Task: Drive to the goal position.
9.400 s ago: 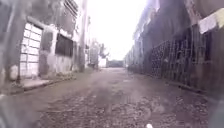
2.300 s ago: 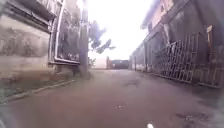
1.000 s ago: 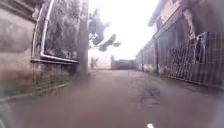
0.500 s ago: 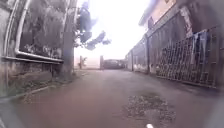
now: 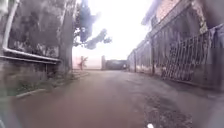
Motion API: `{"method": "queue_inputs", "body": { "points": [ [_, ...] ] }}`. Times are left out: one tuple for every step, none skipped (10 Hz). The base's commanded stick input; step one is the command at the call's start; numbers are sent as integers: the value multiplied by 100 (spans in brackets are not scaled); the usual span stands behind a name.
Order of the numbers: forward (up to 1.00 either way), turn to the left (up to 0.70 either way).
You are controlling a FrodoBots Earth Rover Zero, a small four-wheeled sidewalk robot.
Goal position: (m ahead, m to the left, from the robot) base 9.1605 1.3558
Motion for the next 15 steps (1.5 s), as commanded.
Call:
{"method": "queue_inputs", "body": {
  "points": [
    [100,0],
    [100,0],
    [100,0],
    [100,0],
    [100,0],
    [100,0],
    [100,0],
    [100,0],
    [100,0],
    [100,0],
    [100,0],
    [100,0],
    [100,1],
    [100,5],
    [100,26]
  ]
}}
